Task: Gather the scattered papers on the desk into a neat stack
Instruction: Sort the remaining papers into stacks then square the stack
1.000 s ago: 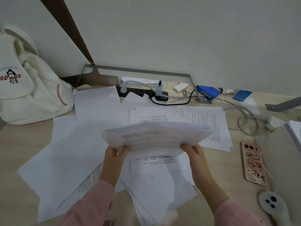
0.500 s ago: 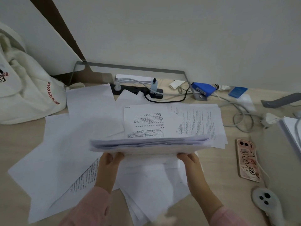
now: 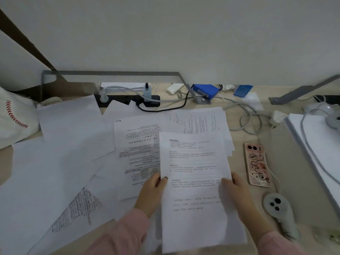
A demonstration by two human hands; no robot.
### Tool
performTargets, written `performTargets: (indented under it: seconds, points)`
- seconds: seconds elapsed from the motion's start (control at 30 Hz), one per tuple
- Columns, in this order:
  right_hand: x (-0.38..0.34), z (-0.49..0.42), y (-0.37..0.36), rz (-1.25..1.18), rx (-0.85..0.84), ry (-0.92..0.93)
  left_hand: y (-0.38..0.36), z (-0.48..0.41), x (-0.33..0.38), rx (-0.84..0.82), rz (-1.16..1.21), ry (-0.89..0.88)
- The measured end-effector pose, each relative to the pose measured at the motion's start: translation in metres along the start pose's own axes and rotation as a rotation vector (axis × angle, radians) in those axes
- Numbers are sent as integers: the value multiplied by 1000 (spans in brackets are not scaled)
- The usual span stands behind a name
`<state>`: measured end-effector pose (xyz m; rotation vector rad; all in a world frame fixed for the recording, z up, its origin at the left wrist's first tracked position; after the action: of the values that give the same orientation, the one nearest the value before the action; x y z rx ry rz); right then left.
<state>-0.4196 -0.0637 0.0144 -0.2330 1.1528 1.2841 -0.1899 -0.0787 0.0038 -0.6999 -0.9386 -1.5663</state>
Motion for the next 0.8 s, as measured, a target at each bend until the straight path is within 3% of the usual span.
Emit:
performTargets:
  seconds: [0.13, 0.37, 0.5, 0.6, 0.8]
  points:
    - [39, -22, 24, 134, 101, -79, -39, -5, -19, -113, -145, 65]
    - [52, -32, 36, 262, 166, -103, -52, -11, -25, -191, -116, 138]
    - [24, -28, 16, 436, 239, 58, -11, -21, -18, 16, -44, 70]
    - [-7, -20, -27, 397, 62, 182, 37, -29, -16, 213, -73, -13]
    - [-41, -1, -138, 452, -278, 288, 137, -38, -28, 495, -368, -103]
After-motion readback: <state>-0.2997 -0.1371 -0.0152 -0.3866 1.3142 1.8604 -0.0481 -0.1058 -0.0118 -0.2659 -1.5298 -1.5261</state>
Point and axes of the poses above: each hand's wrist, its own z-axis away from the middle knuckle, its own y-axis out of the back of the hand, x = y × z, the point moved 2 cm from there along -z, towards the middle knuckle, and after that the axes turned 8 degrees about x, right-handed, at the moved point
